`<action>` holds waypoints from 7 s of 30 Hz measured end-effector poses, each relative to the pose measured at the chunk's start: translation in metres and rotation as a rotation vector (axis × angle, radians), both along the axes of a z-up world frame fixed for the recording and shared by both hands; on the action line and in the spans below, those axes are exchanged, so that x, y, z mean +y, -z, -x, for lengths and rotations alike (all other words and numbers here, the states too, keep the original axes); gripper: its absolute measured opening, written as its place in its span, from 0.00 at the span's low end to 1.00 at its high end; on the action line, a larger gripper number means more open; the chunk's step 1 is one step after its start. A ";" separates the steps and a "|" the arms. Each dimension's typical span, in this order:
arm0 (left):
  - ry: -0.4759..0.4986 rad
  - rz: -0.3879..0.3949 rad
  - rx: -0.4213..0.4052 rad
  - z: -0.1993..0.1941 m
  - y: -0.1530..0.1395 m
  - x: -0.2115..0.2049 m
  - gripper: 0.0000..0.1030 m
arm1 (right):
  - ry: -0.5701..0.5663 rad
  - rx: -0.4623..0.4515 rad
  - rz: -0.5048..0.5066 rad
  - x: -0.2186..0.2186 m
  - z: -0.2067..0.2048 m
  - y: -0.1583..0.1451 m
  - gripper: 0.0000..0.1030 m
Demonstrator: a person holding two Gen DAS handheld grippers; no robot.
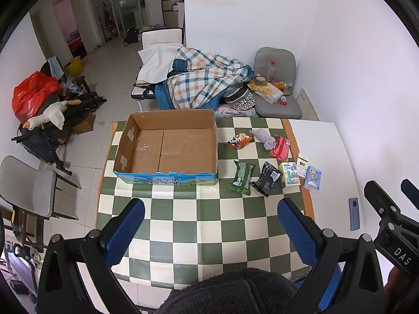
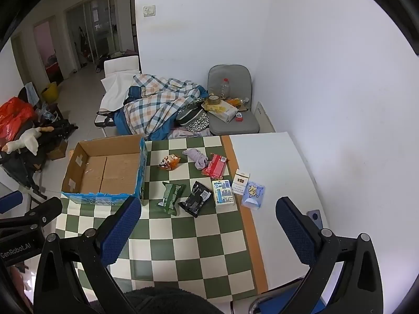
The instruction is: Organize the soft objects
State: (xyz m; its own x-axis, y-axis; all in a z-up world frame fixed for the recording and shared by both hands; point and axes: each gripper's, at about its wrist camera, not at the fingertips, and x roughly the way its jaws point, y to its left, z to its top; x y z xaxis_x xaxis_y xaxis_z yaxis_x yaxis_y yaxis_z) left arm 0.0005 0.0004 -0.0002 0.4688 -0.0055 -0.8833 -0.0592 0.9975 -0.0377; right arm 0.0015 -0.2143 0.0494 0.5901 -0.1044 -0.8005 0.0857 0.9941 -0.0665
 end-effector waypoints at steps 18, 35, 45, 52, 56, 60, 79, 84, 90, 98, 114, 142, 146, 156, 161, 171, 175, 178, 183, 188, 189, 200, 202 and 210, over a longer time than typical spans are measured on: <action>0.000 0.007 -0.006 0.001 -0.001 0.000 1.00 | -0.001 -0.006 0.004 0.004 0.010 -0.002 1.00; 0.000 0.011 -0.009 0.001 -0.001 0.001 1.00 | -0.009 -0.009 -0.003 0.005 0.010 -0.008 1.00; 0.000 0.015 -0.008 0.003 -0.003 0.001 1.00 | -0.011 -0.009 -0.006 0.003 0.007 -0.005 1.00; -0.001 0.013 -0.010 0.003 -0.003 0.001 1.00 | -0.012 -0.007 -0.007 0.003 0.007 -0.005 1.00; 0.001 0.013 -0.008 0.004 -0.003 0.001 1.00 | -0.012 -0.007 -0.009 0.004 0.007 -0.004 1.00; 0.001 0.015 -0.006 0.006 -0.004 0.001 1.00 | -0.011 -0.008 -0.003 0.004 0.008 -0.004 1.00; -0.003 0.024 0.001 0.009 0.003 0.000 1.00 | -0.013 -0.007 -0.009 0.005 0.008 -0.003 1.00; 0.018 0.011 0.017 -0.009 0.022 -0.009 1.00 | 0.002 0.024 -0.034 -0.001 -0.002 0.013 1.00; 0.084 -0.114 0.085 -0.086 0.072 -0.028 1.00 | 0.050 0.135 -0.146 -0.030 -0.055 0.087 1.00; 0.178 -0.203 0.279 -0.202 0.175 -0.067 0.99 | 0.167 0.401 -0.332 -0.058 -0.177 0.285 0.94; 0.320 -0.229 0.636 -0.270 0.335 -0.130 0.89 | 0.259 0.706 -0.320 -0.050 -0.221 0.496 0.55; 0.295 -0.146 0.833 -0.272 0.448 -0.134 0.36 | 0.254 0.749 -0.213 -0.017 -0.212 0.560 0.56; 0.289 -0.157 0.820 -0.265 0.446 -0.137 0.33 | 0.256 0.745 -0.214 -0.010 -0.200 0.563 0.54; 0.287 -0.078 0.713 -0.251 0.388 -0.140 0.29 | 0.220 0.705 -0.274 0.001 -0.173 0.544 0.46; 0.282 0.005 0.608 -0.234 0.322 -0.122 0.28 | 0.152 0.642 -0.296 0.010 -0.159 0.511 0.46; 0.153 0.095 0.357 -0.216 0.180 -0.009 0.28 | -0.086 0.524 -0.377 0.046 -0.189 0.382 0.46; 0.087 0.067 0.331 -0.229 0.174 0.043 0.28 | -0.186 0.505 -0.419 0.097 -0.204 0.333 0.46; 0.043 0.083 0.349 -0.251 0.180 0.090 0.28 | -0.247 0.498 -0.419 0.140 -0.223 0.317 0.46; -0.003 0.113 0.403 -0.295 0.212 0.153 0.28 | -0.306 0.522 -0.407 0.219 -0.267 0.326 0.46; -0.022 0.179 0.508 -0.330 0.260 0.200 0.28 | -0.312 0.566 -0.364 0.278 -0.312 0.366 0.46; -0.027 0.184 0.524 -0.335 0.269 0.206 0.28 | -0.308 0.585 -0.357 0.290 -0.322 0.379 0.46; -0.009 0.218 0.666 -0.370 0.342 0.221 0.30 | -0.297 0.660 -0.254 0.341 -0.380 0.452 0.47; -0.017 0.208 0.679 -0.373 0.347 0.222 0.31 | -0.306 0.670 -0.258 0.343 -0.385 0.458 0.49; 0.005 0.170 0.649 -0.373 0.337 0.223 0.59 | -0.298 0.680 -0.263 0.338 -0.394 0.461 0.69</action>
